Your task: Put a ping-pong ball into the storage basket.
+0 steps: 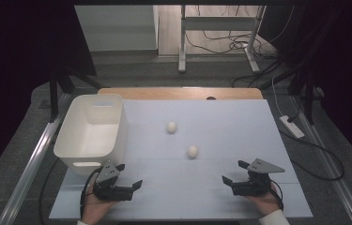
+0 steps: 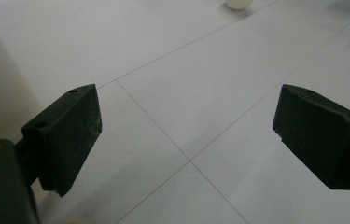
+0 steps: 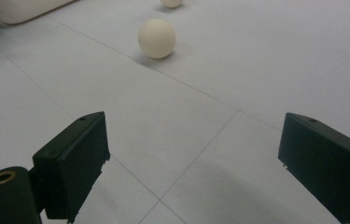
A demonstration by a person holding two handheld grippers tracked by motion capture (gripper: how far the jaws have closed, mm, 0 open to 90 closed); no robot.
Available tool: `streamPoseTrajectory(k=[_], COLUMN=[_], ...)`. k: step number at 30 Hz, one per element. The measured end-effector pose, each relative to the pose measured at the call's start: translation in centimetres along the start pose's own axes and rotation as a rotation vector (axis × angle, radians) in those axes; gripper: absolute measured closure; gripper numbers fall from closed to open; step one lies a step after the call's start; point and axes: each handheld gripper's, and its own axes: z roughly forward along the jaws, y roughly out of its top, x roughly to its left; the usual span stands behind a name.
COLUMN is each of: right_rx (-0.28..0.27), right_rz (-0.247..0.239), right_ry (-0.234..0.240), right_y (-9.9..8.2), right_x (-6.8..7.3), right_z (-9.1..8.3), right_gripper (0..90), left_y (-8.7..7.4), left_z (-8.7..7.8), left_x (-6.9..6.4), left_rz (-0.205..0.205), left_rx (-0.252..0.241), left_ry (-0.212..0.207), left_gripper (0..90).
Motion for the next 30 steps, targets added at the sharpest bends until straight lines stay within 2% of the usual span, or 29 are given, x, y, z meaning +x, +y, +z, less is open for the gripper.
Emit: streamPoseTrajectory(k=[12, 23, 30], right_rx=[0.011, 0.012, 0.007], right_rz=[-0.005, -0.023, -0.016], right_ry=[-0.003, 0.015, 0.022], right_y=[-0.11, -0.04, -0.04], right_x=[0.07, 0.52, 0.74], right_z=[-0.02, -0.07, -0.12], right_gripper=[9.2, 9.4, 9.6], left_y=[0.17, 0.30, 0.47], left_z=[0.03, 0.37, 0.62], left_x=[-0.12, -0.47, -0.60], left_rz=[0.007, 0.021, 0.032], left_rx=[-0.007, 0.006, 0.014], left_ry=[-0.001, 0.008, 0.011], left_gripper=[8.8, 8.9, 8.8])
